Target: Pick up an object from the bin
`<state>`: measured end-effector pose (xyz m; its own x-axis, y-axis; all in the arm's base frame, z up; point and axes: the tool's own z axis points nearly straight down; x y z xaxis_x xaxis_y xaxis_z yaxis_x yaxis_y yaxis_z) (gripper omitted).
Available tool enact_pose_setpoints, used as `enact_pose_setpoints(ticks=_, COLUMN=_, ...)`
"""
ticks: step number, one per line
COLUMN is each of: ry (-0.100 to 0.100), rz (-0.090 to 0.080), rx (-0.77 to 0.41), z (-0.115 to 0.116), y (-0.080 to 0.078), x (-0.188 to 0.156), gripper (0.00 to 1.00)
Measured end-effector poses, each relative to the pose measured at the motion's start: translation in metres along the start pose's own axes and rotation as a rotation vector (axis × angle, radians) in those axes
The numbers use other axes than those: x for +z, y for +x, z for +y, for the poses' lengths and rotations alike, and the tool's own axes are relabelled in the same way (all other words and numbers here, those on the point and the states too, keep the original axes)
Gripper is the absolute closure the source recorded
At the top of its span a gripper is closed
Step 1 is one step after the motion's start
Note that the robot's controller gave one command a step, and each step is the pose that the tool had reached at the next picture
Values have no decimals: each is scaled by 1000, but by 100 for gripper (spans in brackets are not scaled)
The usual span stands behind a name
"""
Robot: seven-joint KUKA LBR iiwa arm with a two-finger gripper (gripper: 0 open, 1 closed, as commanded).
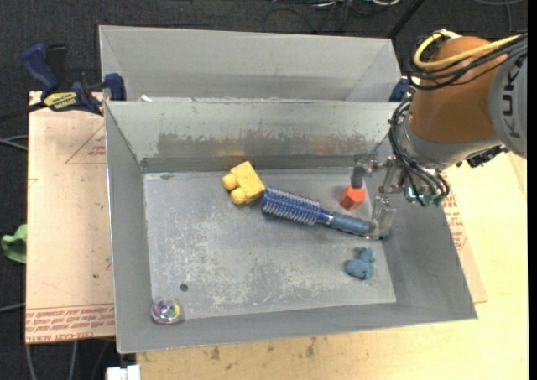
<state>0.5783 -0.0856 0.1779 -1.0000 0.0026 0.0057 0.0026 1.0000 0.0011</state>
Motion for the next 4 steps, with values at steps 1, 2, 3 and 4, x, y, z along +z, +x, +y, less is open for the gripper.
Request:
enact_pose_setpoints(ticks=1, ry=0, rz=-11, rx=-111, z=62, y=3, x=108, gripper=0)
enact_pose_setpoints(ticks=2, ry=2, rz=-11, rx=-109, z=60, y=3, x=104, gripper=100)
enact_pose_setpoints(ticks=3, ry=1, rz=-9, rx=-109, z=60, y=4, x=106, gripper=0)
enact_pose_setpoints(ticks=4, ry=1, rz=-8, rx=-109, z=60, y=4, x=106, gripper=100)
